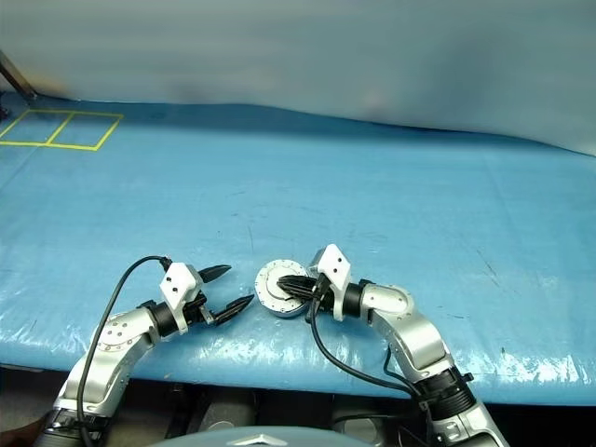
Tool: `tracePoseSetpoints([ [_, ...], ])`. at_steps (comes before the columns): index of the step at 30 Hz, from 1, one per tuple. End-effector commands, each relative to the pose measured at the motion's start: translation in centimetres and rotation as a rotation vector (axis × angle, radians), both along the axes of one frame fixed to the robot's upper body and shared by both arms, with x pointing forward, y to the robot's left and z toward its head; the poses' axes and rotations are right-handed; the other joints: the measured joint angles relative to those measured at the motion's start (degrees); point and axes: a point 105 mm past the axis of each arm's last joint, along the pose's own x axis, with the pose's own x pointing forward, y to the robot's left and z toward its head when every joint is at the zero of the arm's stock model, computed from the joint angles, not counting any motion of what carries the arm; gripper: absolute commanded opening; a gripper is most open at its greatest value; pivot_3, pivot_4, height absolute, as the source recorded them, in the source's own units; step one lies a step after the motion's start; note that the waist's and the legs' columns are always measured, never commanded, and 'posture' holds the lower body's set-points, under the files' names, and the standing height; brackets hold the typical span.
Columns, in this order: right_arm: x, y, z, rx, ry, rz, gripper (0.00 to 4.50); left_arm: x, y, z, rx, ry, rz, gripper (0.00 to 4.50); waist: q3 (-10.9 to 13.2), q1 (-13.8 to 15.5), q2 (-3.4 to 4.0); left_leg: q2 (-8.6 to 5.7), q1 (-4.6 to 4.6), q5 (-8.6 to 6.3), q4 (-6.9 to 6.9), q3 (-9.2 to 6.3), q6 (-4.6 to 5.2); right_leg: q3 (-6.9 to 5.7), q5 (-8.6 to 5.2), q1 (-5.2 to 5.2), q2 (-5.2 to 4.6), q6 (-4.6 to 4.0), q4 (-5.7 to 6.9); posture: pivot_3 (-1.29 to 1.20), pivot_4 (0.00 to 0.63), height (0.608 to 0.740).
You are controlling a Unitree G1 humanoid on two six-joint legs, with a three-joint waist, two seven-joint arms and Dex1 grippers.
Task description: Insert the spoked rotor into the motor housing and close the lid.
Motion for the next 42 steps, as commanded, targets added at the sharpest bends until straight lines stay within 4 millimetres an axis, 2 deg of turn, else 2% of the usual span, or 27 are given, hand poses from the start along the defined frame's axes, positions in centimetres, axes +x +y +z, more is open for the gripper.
tracePoseSetpoints([
  [1,-0.1,0.3,1.6,0.019,-0.074,0.010,1.63,0.1,-0.3,1.0,-0.005,-0.038,-0.017,4.50,0.0,0.0,0.00,0.00,-0.03,0.00,0.00,0.00,0.00,0.00,0.00,0.00,0.00,0.00,0.00,0.00,0.150,0.740],
  [9,0.6,0.8,1.4,-0.028,-0.156,-0.042,4.25,0.0,-0.2,0.9,-0.004,-0.034,-0.013,4.50,0.0,0.0,0.00,0.00,-0.04,0.00,0.00,0.00,0.00,0.00,0.00,-0.03,0.00,0.00,0.00,0.00,0.150,0.740],
  [26,1.0,0.7,-0.5,-0.134,-0.200,-0.055,4.25,-0.1,0.1,0.7,0.001,-0.034,0.001,4.50,0.0,0.0,0.00,0.00,-0.02,0.00,0.00,0.00,0.00,-0.01,0.00,-0.01,0.00,0.00,0.00,0.00,0.150,0.740],
  [29,1.1,0.6,-0.5,-0.135,-0.196,-0.065,3.65,-0.1,0.1,0.7,0.002,-0.035,0.002,4.50,0.0,0.0,0.00,0.00,-0.01,0.00,0.00,0.00,0.00,-0.01,0.00,-0.01,0.00,0.00,0.00,0.00,0.150,0.740],
  [31,1.2,0.5,-0.4,-0.133,-0.201,-0.067,3.01,-0.1,0.1,0.7,0.003,-0.035,0.003,4.50,0.0,0.0,0.00,0.00,0.03,0.00,0.00,0.00,0.00,0.00,0.00,-0.02,0.00,0.00,0.00,0.00,0.150,0.740],
  [37,1.3,0.3,0.1,-0.126,-0.212,-0.066,3.00,-0.1,0.1,0.7,0.001,-0.037,0.003,4.50,0.0,0.0,0.00,0.00,0.06,0.00,0.02,0.00,0.00,-0.01,0.00,-0.04,0.00,0.00,0.00,0.00,0.150,0.740],
  [42,1.0,0.4,1.9,-0.031,-0.191,-0.039,3.00,0.0,0.0,0.6,0.000,-0.035,0.003,4.50,0.0,0.0,0.00,0.00,0.01,0.00,0.01,0.00,0.00,0.00,0.00,0.06,0.00,0.00,0.00,0.00,0.150,0.740],
])
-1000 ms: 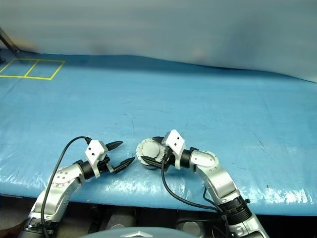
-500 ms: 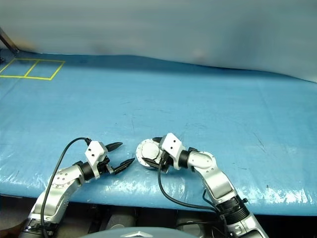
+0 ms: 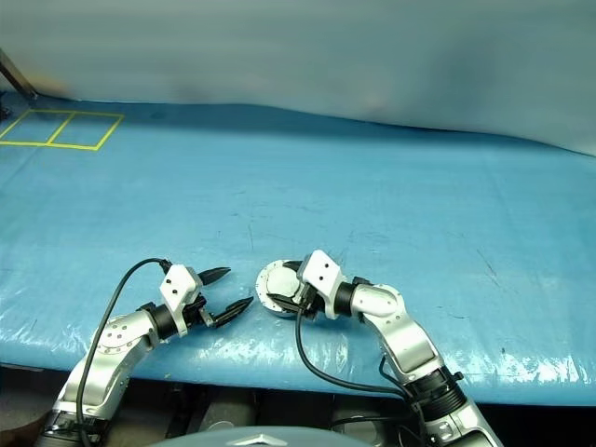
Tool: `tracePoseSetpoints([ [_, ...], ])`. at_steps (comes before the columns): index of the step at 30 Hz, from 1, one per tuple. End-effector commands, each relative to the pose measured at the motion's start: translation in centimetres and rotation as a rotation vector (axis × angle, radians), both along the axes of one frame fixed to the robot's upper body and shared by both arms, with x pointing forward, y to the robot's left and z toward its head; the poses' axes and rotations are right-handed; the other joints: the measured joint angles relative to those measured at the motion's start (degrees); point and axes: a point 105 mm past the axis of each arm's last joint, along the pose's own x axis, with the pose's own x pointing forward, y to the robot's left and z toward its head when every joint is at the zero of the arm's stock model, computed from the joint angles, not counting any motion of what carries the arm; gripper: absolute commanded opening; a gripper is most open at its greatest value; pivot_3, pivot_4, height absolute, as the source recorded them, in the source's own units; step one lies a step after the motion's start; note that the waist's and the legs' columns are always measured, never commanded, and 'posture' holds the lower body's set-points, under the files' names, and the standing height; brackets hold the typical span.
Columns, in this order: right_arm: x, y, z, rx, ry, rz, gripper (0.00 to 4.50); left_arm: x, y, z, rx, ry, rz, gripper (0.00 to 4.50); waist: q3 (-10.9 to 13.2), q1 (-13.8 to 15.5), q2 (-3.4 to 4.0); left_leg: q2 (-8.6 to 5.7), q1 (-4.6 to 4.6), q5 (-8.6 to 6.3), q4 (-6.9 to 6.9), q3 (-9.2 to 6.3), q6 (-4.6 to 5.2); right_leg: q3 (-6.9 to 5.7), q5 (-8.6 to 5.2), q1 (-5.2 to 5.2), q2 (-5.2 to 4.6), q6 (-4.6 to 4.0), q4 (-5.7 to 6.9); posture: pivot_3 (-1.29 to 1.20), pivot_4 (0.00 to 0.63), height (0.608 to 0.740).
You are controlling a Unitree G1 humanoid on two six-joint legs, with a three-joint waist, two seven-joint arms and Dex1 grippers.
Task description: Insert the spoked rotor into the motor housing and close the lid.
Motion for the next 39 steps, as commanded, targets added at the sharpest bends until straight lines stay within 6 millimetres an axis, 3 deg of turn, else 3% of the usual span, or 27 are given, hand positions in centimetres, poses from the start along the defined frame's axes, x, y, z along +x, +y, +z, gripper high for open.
tracePoseSetpoints([
  [1,0.1,-0.2,2.4,0.070,-0.041,0.017,3.00,0.2,-0.1,0.9,-0.001,-0.044,-0.003,4.50,0.0,0.0,0.00,0.00,-0.01,0.00,0.00,0.00,0.00,0.00,0.00,0.01,0.00,0.00,0.00,0.00,0.150,0.740],
  [39,0.6,-1.7,-1.3,-0.160,-0.021,-0.034,3.00,-0.1,-0.2,0.6,-0.009,-0.036,0.004,4.50,0.0,0.1,-0.01,0.00,0.07,0.00,0.00,0.00,0.00,0.00,0.00,-0.02,0.00,0.00,-0.01,0.00,0.150,0.740],
])
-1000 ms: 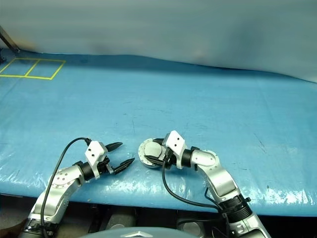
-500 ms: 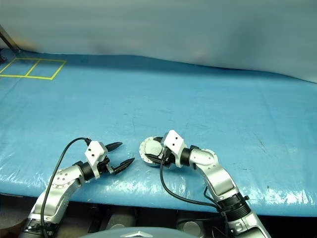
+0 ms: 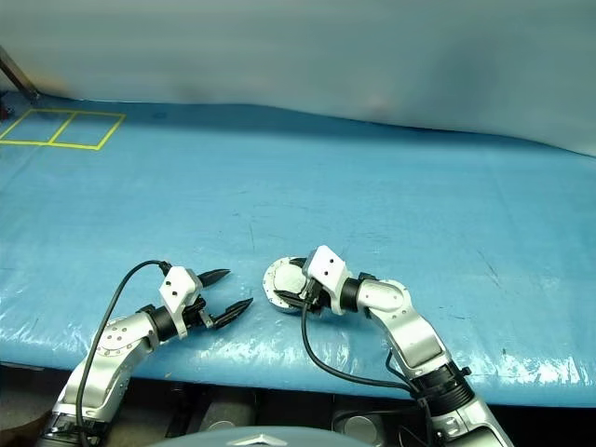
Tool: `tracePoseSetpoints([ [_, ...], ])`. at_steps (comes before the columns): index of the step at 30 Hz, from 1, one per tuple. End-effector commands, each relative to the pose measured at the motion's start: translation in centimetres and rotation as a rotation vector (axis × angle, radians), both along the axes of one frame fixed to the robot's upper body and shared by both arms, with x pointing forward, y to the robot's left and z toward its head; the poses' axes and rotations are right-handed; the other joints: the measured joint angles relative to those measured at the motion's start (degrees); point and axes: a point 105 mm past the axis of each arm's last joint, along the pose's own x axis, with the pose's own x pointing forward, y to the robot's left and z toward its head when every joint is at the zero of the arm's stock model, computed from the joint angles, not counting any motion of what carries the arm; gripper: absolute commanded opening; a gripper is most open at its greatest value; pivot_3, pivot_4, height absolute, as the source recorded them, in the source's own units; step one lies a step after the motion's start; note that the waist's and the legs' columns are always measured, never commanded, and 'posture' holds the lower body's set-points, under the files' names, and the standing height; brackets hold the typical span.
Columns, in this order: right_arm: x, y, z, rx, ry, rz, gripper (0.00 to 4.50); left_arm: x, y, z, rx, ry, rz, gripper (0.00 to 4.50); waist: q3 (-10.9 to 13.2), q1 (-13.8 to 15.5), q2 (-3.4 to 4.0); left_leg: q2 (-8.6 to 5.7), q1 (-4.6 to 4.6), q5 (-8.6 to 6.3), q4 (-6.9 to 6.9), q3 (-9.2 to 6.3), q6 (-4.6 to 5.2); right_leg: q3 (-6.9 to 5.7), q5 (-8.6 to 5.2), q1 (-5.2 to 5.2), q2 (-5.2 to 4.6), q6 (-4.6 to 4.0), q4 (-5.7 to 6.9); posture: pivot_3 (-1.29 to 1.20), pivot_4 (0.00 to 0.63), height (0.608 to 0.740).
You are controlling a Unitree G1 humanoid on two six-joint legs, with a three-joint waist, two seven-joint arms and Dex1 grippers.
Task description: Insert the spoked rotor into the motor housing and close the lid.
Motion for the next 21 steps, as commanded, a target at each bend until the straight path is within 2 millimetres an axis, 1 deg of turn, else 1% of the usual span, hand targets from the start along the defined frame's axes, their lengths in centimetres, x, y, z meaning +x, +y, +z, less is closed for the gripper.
tracePoseSetpoints([
  [1,0.2,-0.9,-1.3,-0.077,0.009,-0.025,3.00,0.1,-0.3,0.9,-0.009,-0.044,-0.004,4.50,0.0,0.0,-0.01,0.00,0.01,0.00,0.00,0.00,0.00,0.00,0.00,0.00,0.00,0.00,0.00,0.00,0.150,0.740],
  [7,0.3,-0.7,-1.7,-0.100,0.006,-0.025,3.00,0.2,-0.2,1.1,-0.030,-0.049,0.007,4.50,0.0,0.0,-0.01,0.00,0.03,0.00,0.01,0.00,0.00,0.00,0.00,-0.01,-0.01,0.00,0.00,0.00,0.150,0.740],
  [9,0.3,-0.6,-1.9,-0.104,0.010,-0.026,3.00,0.3,-0.3,1.4,-0.055,-0.057,0.014,4.50,0.0,0.0,-0.02,0.00,0.04,0.00,0.03,0.00,0.00,0.00,0.00,-0.01,-0.01,0.00,0.00,0.00,0.150,0.740],
  [11,0.3,-0.6,-2.0,-0.105,0.013,-0.024,3.00,0.6,-0.4,2.2,-0.105,-0.066,0.028,4.50,0.0,-0.1,-0.02,0.00,0.05,0.00,0.04,-0.01,-0.01,0.00,0.00,-0.01,-0.01,0.00,0.00,0.00,0.150,0.740],
  [14,0.3,-0.6,-1.9,-0.103,0.013,-0.024,3.00,0.9,-0.7,3.4,-0.170,-0.082,0.012,3.89,0.0,-0.1,-0.03,0.00,0.09,0.00,0.05,-0.01,0.00,-0.01,0.00,0.00,-0.01,0.00,0.02,0.00,0.150,0.740],
  [21,0.3,-0.6,-1.9,-0.099,0.009,-0.035,3.00,1.3,-1.6,3.1,-0.160,-0.060,-0.055,1.55,-0.1,-0.1,-0.03,0.00,0.10,0.00,0.07,-0.01,0.00,-0.01,0.01,0.02,0.00,0.00,0.02,0.00,0.150,0.740],
])
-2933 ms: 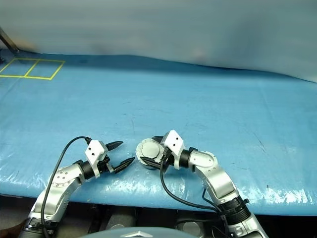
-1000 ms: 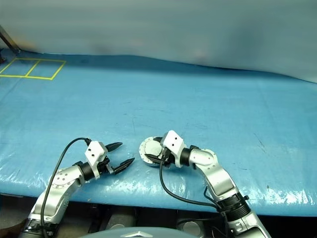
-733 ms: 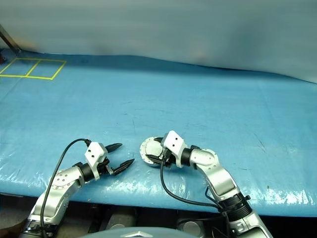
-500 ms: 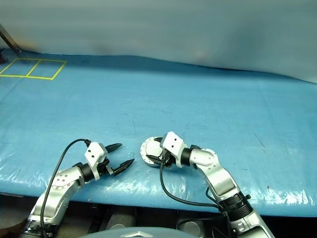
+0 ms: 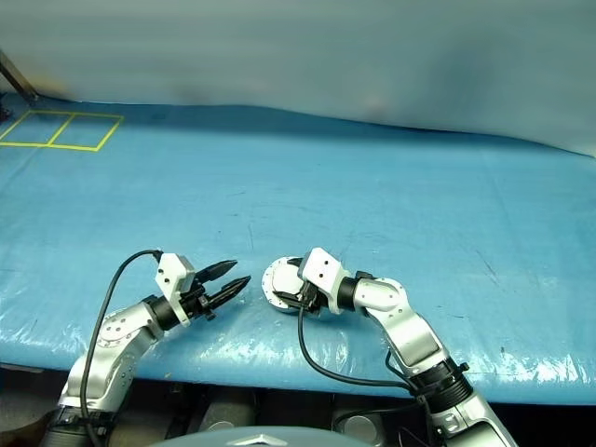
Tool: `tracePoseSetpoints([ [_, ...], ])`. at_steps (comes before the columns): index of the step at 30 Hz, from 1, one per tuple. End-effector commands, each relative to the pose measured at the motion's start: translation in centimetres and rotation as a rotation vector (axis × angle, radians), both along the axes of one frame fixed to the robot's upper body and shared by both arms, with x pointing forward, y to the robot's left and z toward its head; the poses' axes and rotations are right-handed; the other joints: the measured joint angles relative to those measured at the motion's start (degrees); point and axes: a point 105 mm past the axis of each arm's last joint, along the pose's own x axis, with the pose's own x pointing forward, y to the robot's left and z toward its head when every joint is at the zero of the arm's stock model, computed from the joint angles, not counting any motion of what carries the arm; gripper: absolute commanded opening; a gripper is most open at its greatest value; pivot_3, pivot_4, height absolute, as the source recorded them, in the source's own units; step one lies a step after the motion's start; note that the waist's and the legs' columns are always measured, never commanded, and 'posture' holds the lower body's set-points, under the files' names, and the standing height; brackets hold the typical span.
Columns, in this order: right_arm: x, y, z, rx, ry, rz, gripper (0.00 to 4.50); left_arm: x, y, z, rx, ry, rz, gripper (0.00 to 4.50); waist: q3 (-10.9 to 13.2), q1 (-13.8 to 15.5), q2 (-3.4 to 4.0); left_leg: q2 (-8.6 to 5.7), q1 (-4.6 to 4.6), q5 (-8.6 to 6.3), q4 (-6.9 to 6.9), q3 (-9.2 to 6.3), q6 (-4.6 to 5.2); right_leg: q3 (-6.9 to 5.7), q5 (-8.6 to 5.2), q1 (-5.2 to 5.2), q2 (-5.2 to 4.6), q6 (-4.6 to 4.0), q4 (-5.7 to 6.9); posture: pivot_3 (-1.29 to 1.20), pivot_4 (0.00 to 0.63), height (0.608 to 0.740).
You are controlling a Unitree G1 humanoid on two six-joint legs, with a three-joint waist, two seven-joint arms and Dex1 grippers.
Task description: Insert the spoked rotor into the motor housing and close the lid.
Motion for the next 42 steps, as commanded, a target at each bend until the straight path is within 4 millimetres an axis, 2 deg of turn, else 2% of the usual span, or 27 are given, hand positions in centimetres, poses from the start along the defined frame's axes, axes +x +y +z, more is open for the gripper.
tracePoseSetpoints([
  [1,0.2,-1.0,-1.7,-0.059,0.039,-0.053,3.00,0.4,-1.0,0.5,0.006,-0.020,-0.052,1.21,0.0,0.0,0.00,0.00,0.00,0.00,0.00,0.00,0.00,-0.01,0.00,0.00,0.00,0.00,0.00,0.00,0.150,0.740],
  [4,0.1,-1.0,-1.7,-0.058,0.036,-0.057,3.00,0.6,-1.8,0.1,0.041,-0.012,-0.103,0.19,0.0,0.0,-0.01,0.00,0.02,0.00,0.04,0.00,0.00,-0.01,0.00,0.03,0.00,0.00,0.00,0.00,0.150,0.740],
  [5,0.1,-1.0,-1.7,-0.057,0.035,-0.059,3.00,0.8,-2.1,0.0,0.040,-0.012,-0.112,0.01,0.0,0.0,-0.01,0.00,0.01,0.00,0.05,0.00,0.00,0.00,0.00,0.03,0.00,0.01,0.00,0.00,0.150,0.740],
  [15,0.0,-1.3,-1.6,-0.056,0.022,-0.080,3.00,1.4,-4.6,-1.2,0.051,0.023,-0.205,0.01,0.0,0.0,-0.01,-0.01,0.00,0.01,0.05,-0.01,0.01,-0.01,0.01,0.09,0.01,0.02,-0.01,0.00,0.150,0.740],
  [26,0.1,-1.4,-1.3,-0.051,0.016,-0.084,3.00,-0.3,-5.1,-3.5,0.142,0.093,-0.291,0.01,-0.2,0.1,0.00,-0.02,0.01,0.00,0.06,-0.01,0.01,-0.01,0.01,0.09,-0.01,0.03,-0.06,0.00,0.150,0.740],
  [42,0.0,-1.1,-0.6,0.013,0.062,-0.069,3.00,-1.1,-5.9,-4.4,0.151,0.120,-0.350,0.01,-0.7,0.4,0.13,-0.03,0.01,-0.01,0.06,-0.01,-0.01,-0.02,0.01,0.10,-0.03,0.02,-0.10,0.00,0.150,0.740],
])
